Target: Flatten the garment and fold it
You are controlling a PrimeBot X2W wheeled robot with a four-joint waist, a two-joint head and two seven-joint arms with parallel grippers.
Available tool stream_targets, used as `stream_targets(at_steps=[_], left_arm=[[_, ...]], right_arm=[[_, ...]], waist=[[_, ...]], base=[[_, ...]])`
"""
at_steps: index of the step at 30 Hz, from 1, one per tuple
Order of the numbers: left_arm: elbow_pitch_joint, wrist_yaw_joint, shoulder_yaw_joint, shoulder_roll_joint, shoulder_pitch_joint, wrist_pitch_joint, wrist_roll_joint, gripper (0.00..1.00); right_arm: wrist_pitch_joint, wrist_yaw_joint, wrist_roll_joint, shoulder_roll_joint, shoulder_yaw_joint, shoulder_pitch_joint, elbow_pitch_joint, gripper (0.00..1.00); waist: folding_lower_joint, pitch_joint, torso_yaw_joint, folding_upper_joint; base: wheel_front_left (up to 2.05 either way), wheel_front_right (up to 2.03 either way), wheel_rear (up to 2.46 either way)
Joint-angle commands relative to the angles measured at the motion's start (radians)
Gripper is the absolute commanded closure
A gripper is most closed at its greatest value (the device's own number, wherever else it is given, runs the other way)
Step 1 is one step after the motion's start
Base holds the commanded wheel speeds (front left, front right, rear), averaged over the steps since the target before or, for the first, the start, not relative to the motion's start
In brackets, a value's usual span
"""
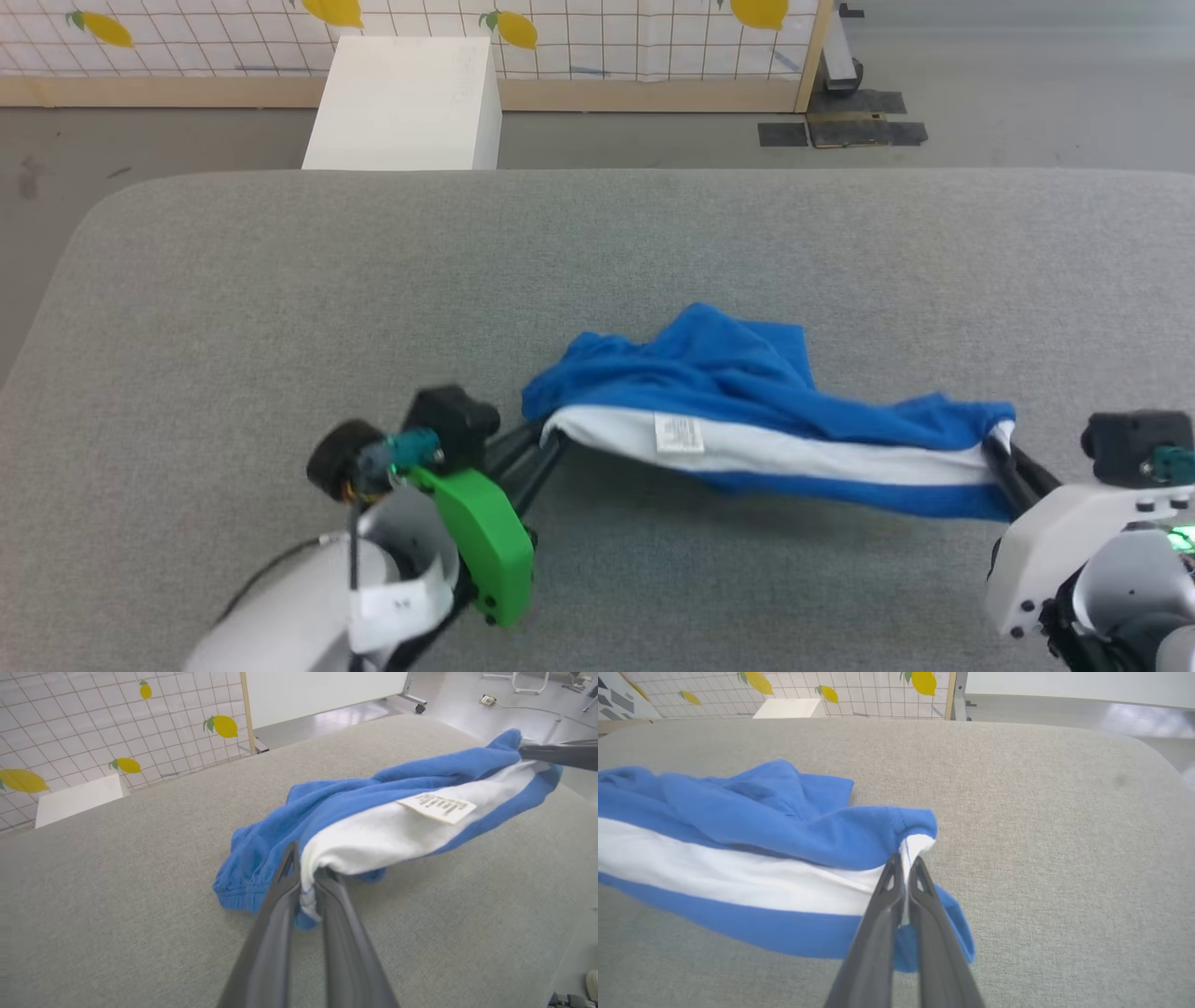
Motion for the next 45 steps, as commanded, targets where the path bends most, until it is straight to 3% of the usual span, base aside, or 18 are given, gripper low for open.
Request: stream_targets(at_steps=[1,6,12,18,23,27,30,34,40,45], left_arm=[[-0.025,-0.018,0.014,0.013,-0.031,0.011,-0.017,1.00],[-0.045,-0.118,0.058,0.065,-0.196,0.102,-0.068,1.00],[0.031,-0.167,0.114,0.100,-0.480,0.215,-0.101,1.00],[0.177,-0.171,0.178,0.074,-0.733,0.215,-0.078,1.00],[0.312,-0.117,0.249,0.045,-0.896,0.131,-0.020,1.00],[0.393,-0.099,0.272,0.024,-0.970,0.056,0.016,1.00],[0.433,-0.104,0.271,0.010,-0.971,0.001,0.026,1.00],[0.473,-0.142,0.201,-0.005,-0.879,-0.012,0.031,1.00],[0.471,-0.172,0.070,0.007,-0.617,0.013,-0.015,1.00],[0.380,-0.175,-0.021,0.035,-0.351,0.049,-0.084,1.00]], right_arm=[[0.011,-0.002,0.017,-0.001,0.007,-0.017,-0.020,1.00],[0.081,-0.002,0.031,-0.094,0.108,-0.198,-0.042,1.00],[0.136,-0.002,0.068,-0.225,0.252,-0.586,0.075,1.00],[0.086,-0.002,0.065,-0.244,0.320,-0.967,0.270,1.00],[-0.036,-0.002,0.002,-0.224,0.349,-1.220,0.423,1.00],[-0.145,-0.002,-0.046,-0.201,0.349,-1.334,0.513,1.00],[-0.211,-0.002,-0.055,-0.185,0.342,-1.348,0.566,1.00],[-0.248,-0.002,-0.031,-0.188,0.360,-1.257,0.621,1.00],[-0.226,-0.002,0.084,-0.232,0.405,-0.953,0.608,1.00],[-0.165,-0.002,0.177,-0.275,0.355,-0.626,0.492,1.00]], waist=[[0.0000,0.008,-0.002,0.0000],[0.0000,0.057,-0.033,0.0000],[0.0000,0.189,-0.086,0.0000],[0.0000,0.328,-0.116,0.0000],[0.0000,0.409,-0.130,0.0000],[0.0000,0.434,-0.127,0.0000],[0.0000,0.433,-0.116,0.0000],[0.0000,0.399,-0.091,0.0000],[0.0000,0.301,-0.062,0.0000],[0.0000,0.208,-0.038,0.0000]], base=[[0.00,0.00,0.00],[0.00,0.00,0.00],[0.00,0.00,0.00],[0.00,0.00,0.00],[0.00,0.00,0.00],[0.00,0.00,0.00],[0.00,0.00,0.00],[0.00,0.00,0.00],[0.00,0.00,0.00],[0.00,0.00,0.00]])
